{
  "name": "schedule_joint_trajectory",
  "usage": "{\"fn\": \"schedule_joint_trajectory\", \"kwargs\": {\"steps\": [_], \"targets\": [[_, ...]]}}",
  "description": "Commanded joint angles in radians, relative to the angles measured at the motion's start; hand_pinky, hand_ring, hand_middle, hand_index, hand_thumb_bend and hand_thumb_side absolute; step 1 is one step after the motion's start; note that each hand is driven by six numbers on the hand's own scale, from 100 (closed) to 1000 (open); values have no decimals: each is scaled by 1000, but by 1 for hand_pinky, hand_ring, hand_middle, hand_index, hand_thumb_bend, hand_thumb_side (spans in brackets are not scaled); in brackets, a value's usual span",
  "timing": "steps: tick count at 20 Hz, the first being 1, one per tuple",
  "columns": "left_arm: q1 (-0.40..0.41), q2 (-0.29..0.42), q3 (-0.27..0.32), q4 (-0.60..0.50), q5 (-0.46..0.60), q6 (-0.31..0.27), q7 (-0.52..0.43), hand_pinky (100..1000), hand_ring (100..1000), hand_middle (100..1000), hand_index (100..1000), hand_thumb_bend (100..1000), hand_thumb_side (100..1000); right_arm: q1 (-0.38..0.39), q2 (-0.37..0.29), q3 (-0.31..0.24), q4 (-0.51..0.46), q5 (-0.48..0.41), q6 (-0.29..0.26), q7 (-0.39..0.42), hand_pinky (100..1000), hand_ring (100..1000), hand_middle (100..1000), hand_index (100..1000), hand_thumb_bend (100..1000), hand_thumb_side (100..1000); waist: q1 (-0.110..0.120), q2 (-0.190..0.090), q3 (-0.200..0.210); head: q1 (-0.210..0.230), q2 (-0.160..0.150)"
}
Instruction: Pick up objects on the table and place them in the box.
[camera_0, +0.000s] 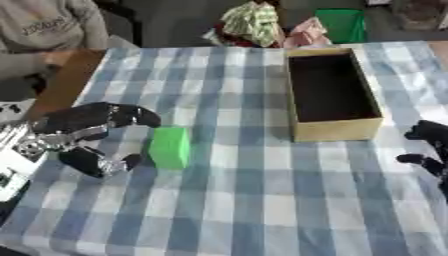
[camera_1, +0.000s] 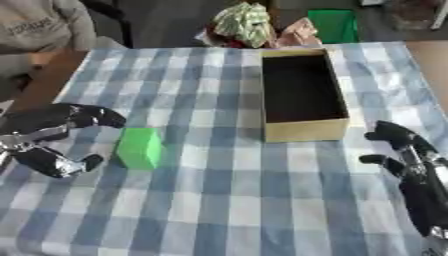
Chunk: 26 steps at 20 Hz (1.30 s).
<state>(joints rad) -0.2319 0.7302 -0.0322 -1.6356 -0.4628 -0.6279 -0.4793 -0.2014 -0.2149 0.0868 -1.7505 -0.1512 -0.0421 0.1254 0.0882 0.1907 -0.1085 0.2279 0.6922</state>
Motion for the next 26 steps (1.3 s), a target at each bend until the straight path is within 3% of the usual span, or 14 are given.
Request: {"fn": "schedule_joint_trajectory", "kwargs": {"steps": [1,15,26], "targets": [[-20,26,-1,17,-18,-13,-7,814,841,882,939,189,665,-6,-11,0,-11,8,-1,2,650,1000,680,830,100,721,-1,-15,0,1,-4],[-53,24,-36,51,-50,25,41,820,844,896,949,166,731,-6,-10,2,-10,9,-1,3,650,1000,679,830,100,723,-2,-14,-1,3,-4],[-93,23,-54,81,-18,68,45,824,846,907,982,137,691,-7,-11,4,-10,7,-1,6,650,1000,679,830,100,718,-5,-14,0,4,-6]]}}
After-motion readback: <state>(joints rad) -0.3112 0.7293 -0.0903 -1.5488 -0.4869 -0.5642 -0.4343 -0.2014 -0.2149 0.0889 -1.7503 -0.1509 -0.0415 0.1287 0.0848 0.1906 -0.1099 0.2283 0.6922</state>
